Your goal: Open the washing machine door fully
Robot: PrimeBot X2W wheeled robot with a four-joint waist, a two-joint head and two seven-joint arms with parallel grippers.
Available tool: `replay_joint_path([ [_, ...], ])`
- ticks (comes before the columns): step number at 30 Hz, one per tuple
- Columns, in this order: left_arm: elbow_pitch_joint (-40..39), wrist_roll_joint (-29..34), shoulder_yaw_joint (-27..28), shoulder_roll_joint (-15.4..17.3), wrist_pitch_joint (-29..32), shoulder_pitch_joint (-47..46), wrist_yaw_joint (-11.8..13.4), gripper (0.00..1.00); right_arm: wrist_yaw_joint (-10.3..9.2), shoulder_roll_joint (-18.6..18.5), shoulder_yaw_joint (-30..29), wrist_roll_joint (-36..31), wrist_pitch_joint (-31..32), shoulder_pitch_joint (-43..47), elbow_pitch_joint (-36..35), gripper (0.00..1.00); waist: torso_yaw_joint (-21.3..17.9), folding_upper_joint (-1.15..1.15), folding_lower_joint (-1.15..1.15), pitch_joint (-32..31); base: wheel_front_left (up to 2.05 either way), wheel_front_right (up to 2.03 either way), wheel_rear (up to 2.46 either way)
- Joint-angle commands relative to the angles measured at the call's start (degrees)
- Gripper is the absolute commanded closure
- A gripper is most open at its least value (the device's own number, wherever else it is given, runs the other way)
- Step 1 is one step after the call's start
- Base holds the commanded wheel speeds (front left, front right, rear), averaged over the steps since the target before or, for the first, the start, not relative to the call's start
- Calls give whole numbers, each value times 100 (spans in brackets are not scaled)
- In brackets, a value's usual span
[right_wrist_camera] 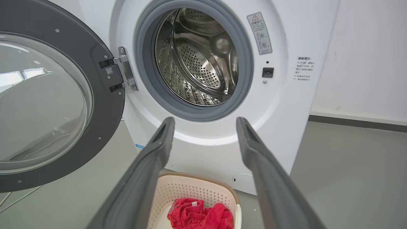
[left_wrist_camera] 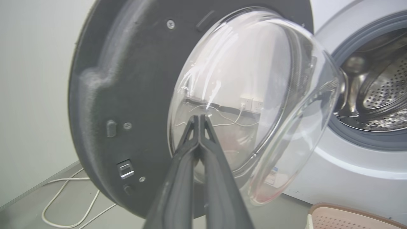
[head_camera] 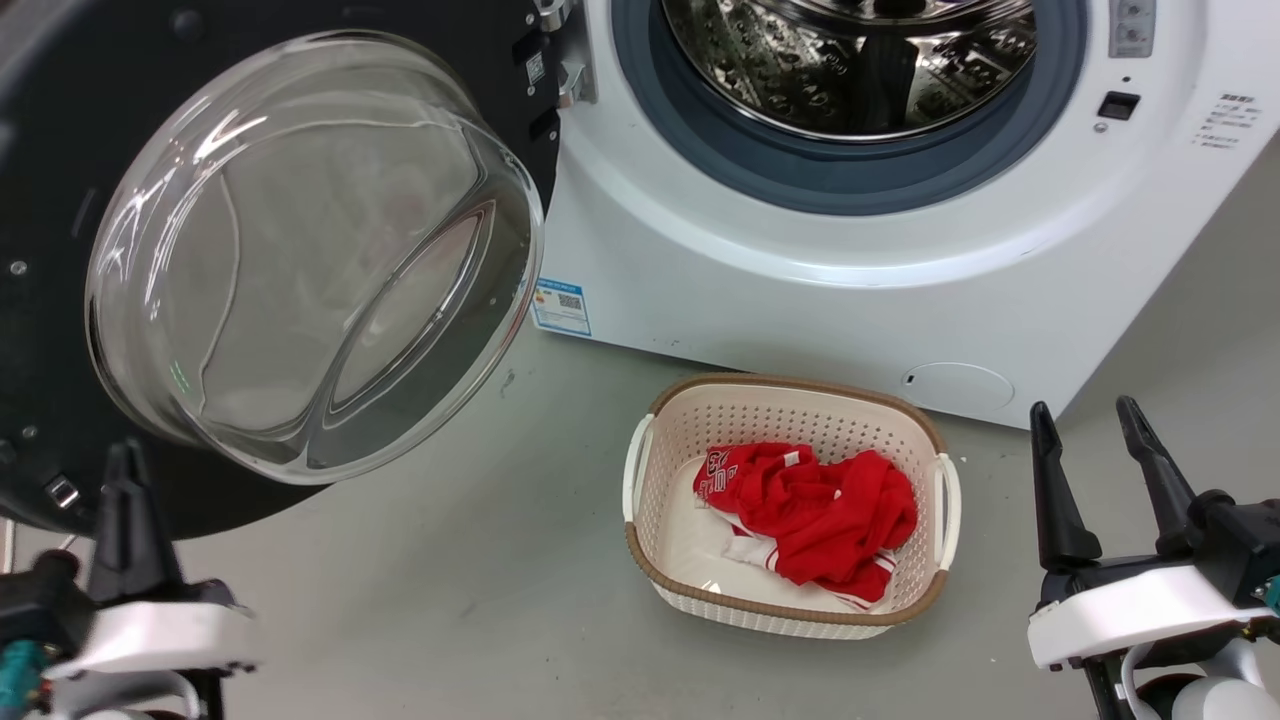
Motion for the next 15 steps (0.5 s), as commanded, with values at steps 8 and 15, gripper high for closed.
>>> replay_joint_path([
  [8, -651, 420, -548, -454, -13, 518, -194, 13, -4, 6, 99, 32, -49, 108, 74, 0, -348, 0, 0, -281, 0, 0, 0],
  [15, -762, 642, -1116, -616, 16, 414, -344, 0, -4, 7, 107, 34, -38, 139, 19, 0, -702, 0, 0, -475, 0, 0, 0],
])
